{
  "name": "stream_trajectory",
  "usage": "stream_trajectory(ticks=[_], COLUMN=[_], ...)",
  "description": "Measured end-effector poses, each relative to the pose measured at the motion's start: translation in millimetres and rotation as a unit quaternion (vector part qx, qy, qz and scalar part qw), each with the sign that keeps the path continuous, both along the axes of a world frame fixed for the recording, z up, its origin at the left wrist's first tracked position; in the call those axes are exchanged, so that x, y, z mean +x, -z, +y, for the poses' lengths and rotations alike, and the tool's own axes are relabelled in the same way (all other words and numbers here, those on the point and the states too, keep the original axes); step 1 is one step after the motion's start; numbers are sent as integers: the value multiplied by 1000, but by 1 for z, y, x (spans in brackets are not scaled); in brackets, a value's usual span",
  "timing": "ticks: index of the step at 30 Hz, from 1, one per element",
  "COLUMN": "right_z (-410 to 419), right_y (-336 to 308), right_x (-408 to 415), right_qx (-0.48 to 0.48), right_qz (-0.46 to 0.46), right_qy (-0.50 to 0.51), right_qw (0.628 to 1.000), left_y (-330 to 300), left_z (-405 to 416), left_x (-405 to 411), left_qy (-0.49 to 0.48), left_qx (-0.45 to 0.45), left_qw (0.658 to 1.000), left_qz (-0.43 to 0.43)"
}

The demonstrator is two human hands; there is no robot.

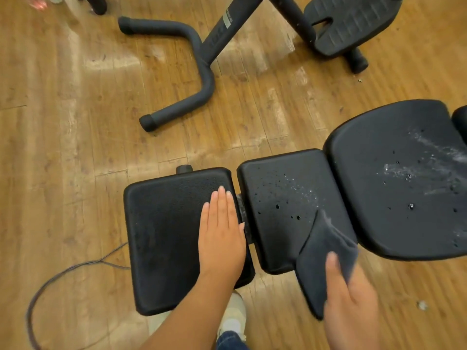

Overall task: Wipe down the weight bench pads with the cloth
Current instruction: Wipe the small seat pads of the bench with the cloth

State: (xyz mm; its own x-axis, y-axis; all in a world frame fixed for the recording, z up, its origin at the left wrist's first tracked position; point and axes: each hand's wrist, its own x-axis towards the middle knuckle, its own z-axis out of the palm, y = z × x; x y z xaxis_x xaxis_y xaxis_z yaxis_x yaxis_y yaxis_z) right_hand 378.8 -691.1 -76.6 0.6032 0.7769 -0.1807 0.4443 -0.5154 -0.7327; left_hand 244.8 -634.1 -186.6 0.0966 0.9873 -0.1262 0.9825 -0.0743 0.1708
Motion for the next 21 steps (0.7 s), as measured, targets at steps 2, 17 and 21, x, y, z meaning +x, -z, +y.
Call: stream_trajectory(ticks=[2, 17, 21], right_z=[18, -23, -13], right_y=[8, 108, 107], right_x=[11, 14, 11], right_qx=[-5, -27, -33], right_qz=[15, -256, -265], right_qy=[-131, -489, -466], right_qw=[991, 833, 843], left_y=[2, 5, 5], left_z=[0, 1, -1], left_x=[0, -1, -1], left_qy=[0, 8, 5], left_qx=[4, 5, 0], left_qw=[1000, 1000, 1000], left_qz=[-11, 1, -16])
